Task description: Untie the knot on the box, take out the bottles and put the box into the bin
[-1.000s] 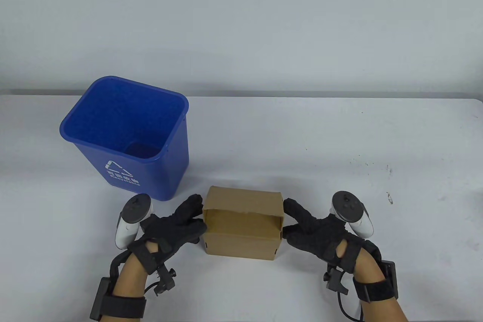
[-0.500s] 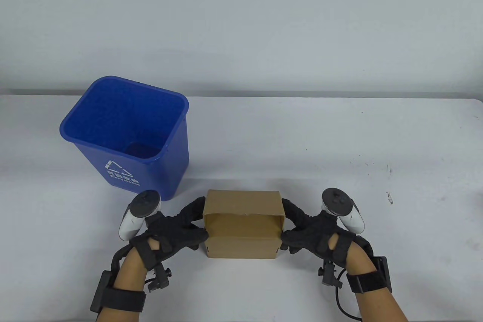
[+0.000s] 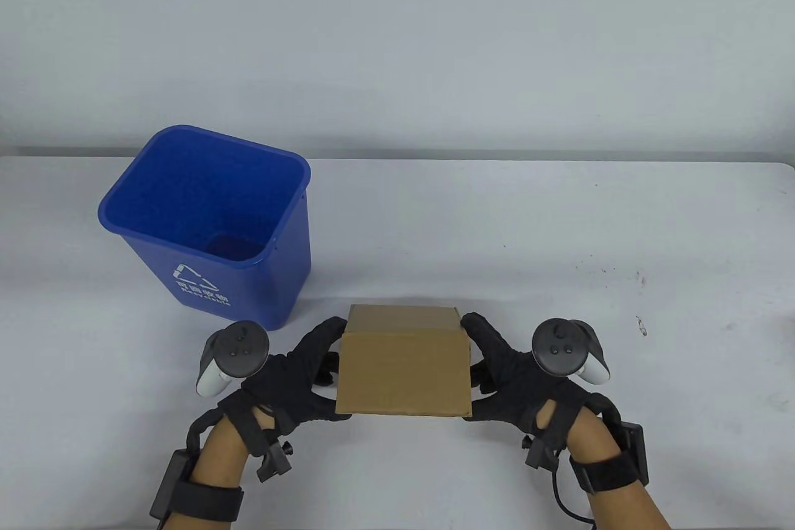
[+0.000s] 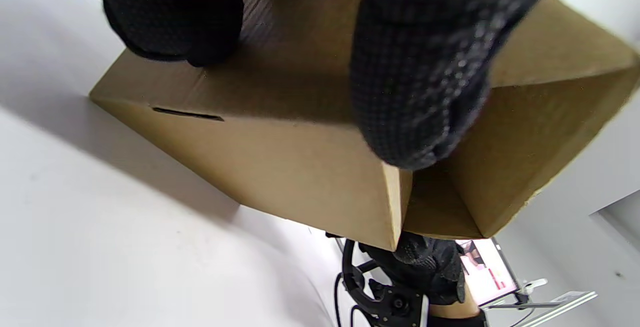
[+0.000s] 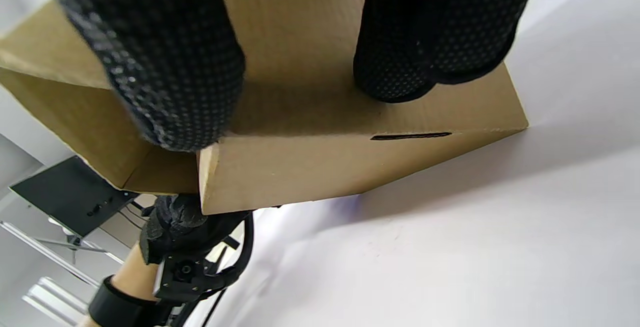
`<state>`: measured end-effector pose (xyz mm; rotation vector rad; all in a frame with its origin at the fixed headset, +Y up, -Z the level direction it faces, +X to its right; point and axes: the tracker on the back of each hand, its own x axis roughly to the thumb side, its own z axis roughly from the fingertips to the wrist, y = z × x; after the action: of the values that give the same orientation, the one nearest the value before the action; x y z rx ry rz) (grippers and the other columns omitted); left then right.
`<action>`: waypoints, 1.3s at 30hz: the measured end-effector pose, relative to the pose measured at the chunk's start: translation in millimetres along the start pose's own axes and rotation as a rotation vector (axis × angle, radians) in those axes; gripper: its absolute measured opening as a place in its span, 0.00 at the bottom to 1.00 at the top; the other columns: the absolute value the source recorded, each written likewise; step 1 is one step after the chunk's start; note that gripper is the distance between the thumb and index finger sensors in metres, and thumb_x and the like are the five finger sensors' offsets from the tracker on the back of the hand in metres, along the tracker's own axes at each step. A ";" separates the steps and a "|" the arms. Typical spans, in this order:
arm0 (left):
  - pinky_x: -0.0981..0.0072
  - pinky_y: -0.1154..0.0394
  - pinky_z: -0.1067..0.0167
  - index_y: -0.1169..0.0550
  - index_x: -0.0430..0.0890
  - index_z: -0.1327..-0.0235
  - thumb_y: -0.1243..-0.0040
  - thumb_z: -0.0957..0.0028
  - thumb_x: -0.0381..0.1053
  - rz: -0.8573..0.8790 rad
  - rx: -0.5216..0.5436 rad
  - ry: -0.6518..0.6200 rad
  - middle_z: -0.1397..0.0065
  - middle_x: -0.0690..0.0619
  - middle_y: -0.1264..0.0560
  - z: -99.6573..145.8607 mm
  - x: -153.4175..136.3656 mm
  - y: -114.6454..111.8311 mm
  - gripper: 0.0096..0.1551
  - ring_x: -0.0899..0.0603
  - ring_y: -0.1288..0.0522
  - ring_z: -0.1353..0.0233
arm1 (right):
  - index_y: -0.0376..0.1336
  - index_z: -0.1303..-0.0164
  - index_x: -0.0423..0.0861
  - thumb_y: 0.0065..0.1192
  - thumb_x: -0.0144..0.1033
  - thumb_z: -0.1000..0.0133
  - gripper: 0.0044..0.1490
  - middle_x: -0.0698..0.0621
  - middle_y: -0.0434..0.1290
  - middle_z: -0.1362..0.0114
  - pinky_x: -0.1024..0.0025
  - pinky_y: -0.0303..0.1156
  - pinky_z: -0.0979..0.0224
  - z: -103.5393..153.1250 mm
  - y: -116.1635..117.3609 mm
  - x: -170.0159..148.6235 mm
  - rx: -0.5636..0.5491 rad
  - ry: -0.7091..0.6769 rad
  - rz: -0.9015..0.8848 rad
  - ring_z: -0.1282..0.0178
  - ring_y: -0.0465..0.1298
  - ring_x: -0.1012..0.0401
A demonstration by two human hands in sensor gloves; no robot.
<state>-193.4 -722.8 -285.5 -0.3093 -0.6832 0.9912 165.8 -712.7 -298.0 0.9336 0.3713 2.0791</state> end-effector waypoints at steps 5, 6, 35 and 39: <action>0.42 0.27 0.31 0.64 0.56 0.23 0.18 0.60 0.53 -0.125 0.015 0.018 0.17 0.42 0.59 -0.8 1.8 -2.4 0.75 0.27 0.32 0.26 | 0.26 0.24 0.45 0.79 0.46 0.55 0.75 0.39 0.29 0.20 0.49 0.69 0.35 0.2 5.4 4.1 -0.048 -0.002 0.165 0.30 0.69 0.42; 0.42 0.28 0.31 0.64 0.56 0.24 0.18 0.59 0.52 -0.138 0.019 0.022 0.17 0.42 0.59 -0.8 1.8 -2.8 0.75 0.27 0.32 0.26 | 0.26 0.24 0.45 0.79 0.46 0.55 0.75 0.39 0.29 0.20 0.49 0.69 0.35 0.2 6.7 4.6 -0.056 -0.003 0.181 0.30 0.69 0.42; 0.36 0.29 0.31 0.69 0.50 0.23 0.34 0.66 0.80 -0.186 -0.041 0.003 0.17 0.36 0.58 2.6 -3.4 -8.9 0.80 0.24 0.34 0.24 | 0.22 0.26 0.43 0.74 0.45 0.51 0.73 0.37 0.29 0.21 0.52 0.71 0.36 -2.6 17.5 -2.3 -0.037 0.031 0.187 0.29 0.69 0.41; 0.36 0.29 0.31 0.68 0.50 0.23 0.26 0.64 0.72 -0.214 -0.042 0.011 0.18 0.36 0.57 2.2 0.2 -9.3 0.80 0.25 0.31 0.25 | 0.25 0.25 0.41 0.73 0.44 0.51 0.70 0.37 0.33 0.21 0.53 0.72 0.37 -2.8 18.3 -3.5 -0.100 0.038 0.227 0.32 0.72 0.43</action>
<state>-188.6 -727.7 -278.9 -0.2721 -0.7127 0.7716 155.0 -726.8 -291.7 0.9125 0.1852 2.3012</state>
